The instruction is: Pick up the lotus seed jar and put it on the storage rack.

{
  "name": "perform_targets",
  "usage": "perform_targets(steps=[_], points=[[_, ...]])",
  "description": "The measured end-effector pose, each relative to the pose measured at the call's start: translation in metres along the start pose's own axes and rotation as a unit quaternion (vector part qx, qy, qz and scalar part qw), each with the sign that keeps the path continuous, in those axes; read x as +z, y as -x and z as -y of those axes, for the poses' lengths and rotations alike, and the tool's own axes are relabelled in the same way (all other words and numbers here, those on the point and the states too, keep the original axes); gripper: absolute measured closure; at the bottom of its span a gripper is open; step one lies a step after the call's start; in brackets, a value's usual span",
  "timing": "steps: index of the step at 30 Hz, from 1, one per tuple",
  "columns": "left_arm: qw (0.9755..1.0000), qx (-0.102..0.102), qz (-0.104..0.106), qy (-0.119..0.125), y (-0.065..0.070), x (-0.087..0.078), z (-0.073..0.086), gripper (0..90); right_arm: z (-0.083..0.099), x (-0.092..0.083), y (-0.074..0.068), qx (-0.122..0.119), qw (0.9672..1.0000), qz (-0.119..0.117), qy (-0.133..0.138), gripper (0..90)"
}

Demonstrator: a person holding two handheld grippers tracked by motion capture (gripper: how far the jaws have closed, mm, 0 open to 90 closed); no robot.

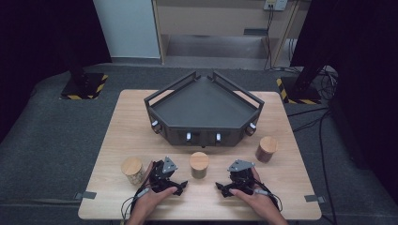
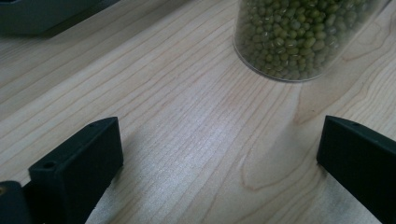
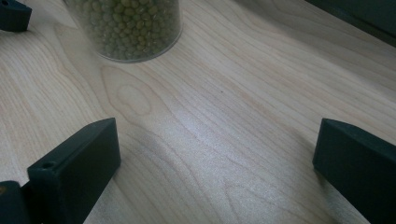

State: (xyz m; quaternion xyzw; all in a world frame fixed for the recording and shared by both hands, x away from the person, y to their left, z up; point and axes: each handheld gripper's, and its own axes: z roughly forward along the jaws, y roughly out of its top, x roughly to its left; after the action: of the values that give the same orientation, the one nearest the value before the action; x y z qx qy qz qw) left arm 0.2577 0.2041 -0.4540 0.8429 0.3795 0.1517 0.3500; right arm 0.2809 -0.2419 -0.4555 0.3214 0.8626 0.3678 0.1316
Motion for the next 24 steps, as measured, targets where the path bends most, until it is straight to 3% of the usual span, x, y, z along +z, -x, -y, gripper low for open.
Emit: perform_targets(steps=[12,21,24], points=[[1.0,0.0,0.004,-0.001,-0.002,0.0,-0.001,0.0,0.0,0.0,0.0,0.0,1.0,0.0,0.0,1.1],[0.9999,-0.008,0.005,0.003,-0.004,-0.01,-0.003,1.9,0.0,0.0,0.0,0.001,1.0,0.0,0.0,1.1],[1.0,-0.001,0.0,0.003,-0.001,-0.014,-0.005,1.9,0.0,0.0,0.0,0.001,1.0,0.001,0.0,1.1]])
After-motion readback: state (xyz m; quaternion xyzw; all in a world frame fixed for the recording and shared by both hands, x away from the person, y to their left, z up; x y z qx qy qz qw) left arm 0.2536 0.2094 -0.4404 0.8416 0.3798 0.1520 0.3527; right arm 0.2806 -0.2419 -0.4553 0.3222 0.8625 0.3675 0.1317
